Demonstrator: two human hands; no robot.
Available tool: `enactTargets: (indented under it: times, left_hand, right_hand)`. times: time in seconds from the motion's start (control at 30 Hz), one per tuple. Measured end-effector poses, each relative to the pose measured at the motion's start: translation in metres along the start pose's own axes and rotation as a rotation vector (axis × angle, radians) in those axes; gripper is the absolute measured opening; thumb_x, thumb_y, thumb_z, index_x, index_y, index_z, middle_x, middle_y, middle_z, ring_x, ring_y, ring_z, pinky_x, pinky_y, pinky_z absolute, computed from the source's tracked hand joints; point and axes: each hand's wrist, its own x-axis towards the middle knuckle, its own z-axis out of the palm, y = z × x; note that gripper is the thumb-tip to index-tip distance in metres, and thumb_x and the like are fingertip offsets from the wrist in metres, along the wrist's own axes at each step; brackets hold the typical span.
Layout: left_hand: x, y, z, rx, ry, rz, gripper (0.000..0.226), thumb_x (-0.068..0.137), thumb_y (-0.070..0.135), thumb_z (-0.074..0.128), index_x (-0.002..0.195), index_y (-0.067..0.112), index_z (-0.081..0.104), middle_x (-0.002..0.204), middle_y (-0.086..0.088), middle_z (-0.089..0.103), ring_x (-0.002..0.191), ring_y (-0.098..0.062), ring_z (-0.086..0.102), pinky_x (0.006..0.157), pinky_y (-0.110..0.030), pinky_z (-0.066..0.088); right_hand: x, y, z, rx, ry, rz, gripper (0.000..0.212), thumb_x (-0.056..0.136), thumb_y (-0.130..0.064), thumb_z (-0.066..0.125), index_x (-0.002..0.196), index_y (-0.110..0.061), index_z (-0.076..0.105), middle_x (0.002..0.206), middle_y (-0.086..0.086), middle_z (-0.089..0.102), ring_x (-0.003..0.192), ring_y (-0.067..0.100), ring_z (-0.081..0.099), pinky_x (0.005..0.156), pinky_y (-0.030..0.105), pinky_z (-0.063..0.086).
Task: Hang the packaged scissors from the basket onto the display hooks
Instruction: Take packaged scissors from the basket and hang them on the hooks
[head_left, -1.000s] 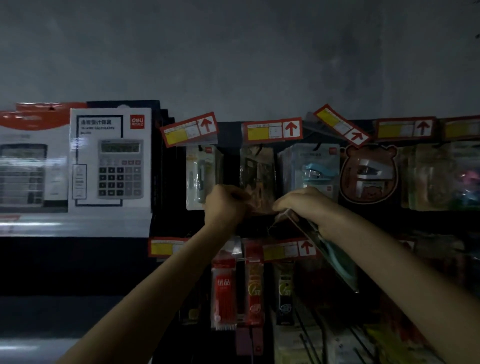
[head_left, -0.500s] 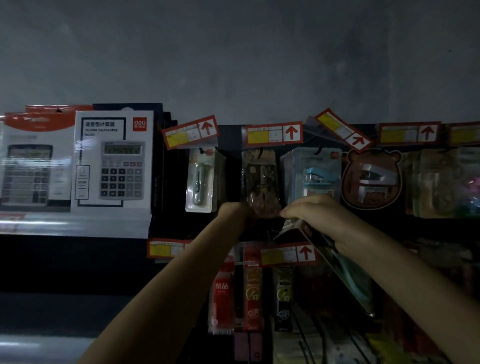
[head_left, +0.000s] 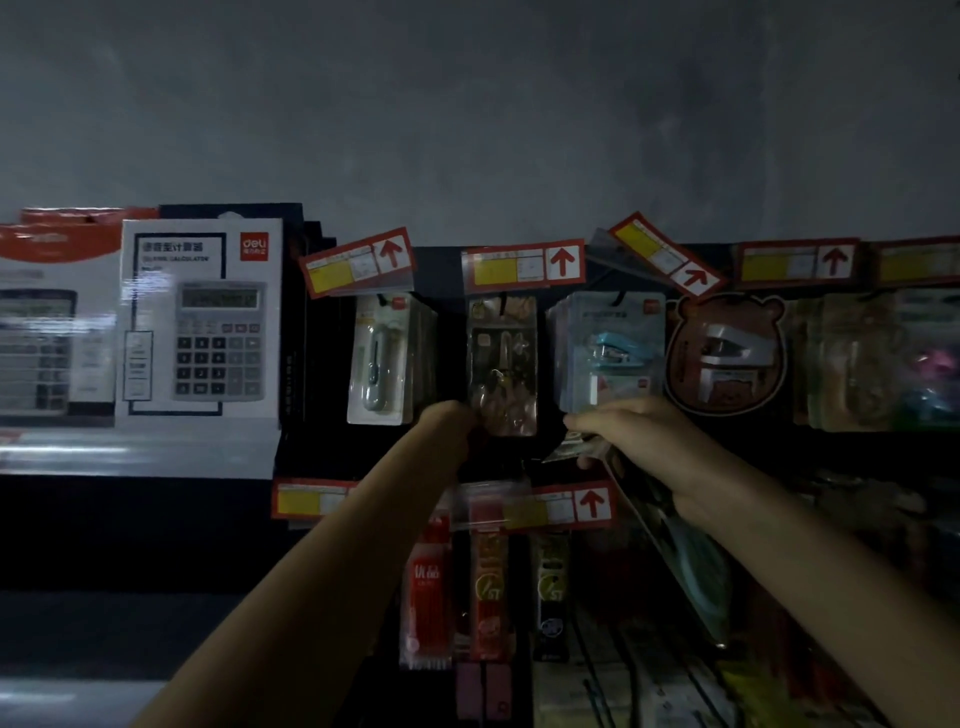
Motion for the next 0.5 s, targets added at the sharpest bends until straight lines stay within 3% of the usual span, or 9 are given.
enactTargets:
  times: [0.1,0.23,0.3,0.4,0.5]
  left_hand:
    - [-0.003,0.003,0.0,-0.036,-0.073,0.014,0.007,0.091,-0.01,0.064,0.088,-0.003,0.062,0.084,-0.015,0.062,0.069,-0.024,0.061,0.062,-0.035,0.056]
    - [-0.014,0.008,-0.002,0.01,-0.121,0.04,0.005,0.09,0.0,0.07,0.091,0.001,0.066,0.075,-0.011,0.062,0.059,-0.019,0.058,0.039,-0.022,0.049]
    - [-0.032,0.013,-0.005,0.027,-0.135,0.098,0.005,0.09,0.004,0.07,0.09,0.002,0.065,0.076,-0.011,0.062,0.059,-0.019,0.058,0.043,-0.022,0.047]
    - [-0.063,0.016,-0.013,0.073,-0.164,0.179,0.013,0.091,0.01,0.071,0.1,0.002,0.066,0.086,-0.014,0.064,0.069,-0.023,0.062,0.053,-0.029,0.052]
    - [-0.09,0.013,-0.025,0.178,-0.214,0.283,0.02,0.092,0.018,0.071,0.103,0.002,0.068,0.093,-0.016,0.068,0.078,-0.025,0.065,0.06,-0.03,0.053]
  right_hand:
    - [-0.001,0.002,0.0,0.027,0.011,0.018,0.032,0.092,-0.028,0.072,0.106,0.001,0.074,0.085,0.021,0.076,0.071,0.016,0.068,0.043,0.01,0.045]
    - [0.0,0.003,0.002,0.02,0.022,0.01,0.034,0.091,-0.031,0.071,0.103,0.001,0.075,0.077,0.013,0.072,0.072,0.015,0.067,0.055,0.019,0.045]
    - [0.0,0.002,0.002,0.028,0.037,0.014,0.034,0.092,-0.031,0.071,0.102,0.001,0.075,0.079,0.015,0.073,0.073,0.019,0.069,0.06,0.023,0.048]
    - [0.002,0.001,0.002,0.055,0.078,0.045,0.038,0.092,-0.032,0.07,0.099,0.005,0.074,0.091,0.023,0.075,0.086,0.037,0.073,0.07,0.031,0.052]
    - [0.004,0.001,0.003,0.073,0.087,0.067,0.036,0.094,-0.032,0.065,0.091,0.003,0.071,0.081,0.019,0.072,0.079,0.035,0.069,0.071,0.033,0.049]
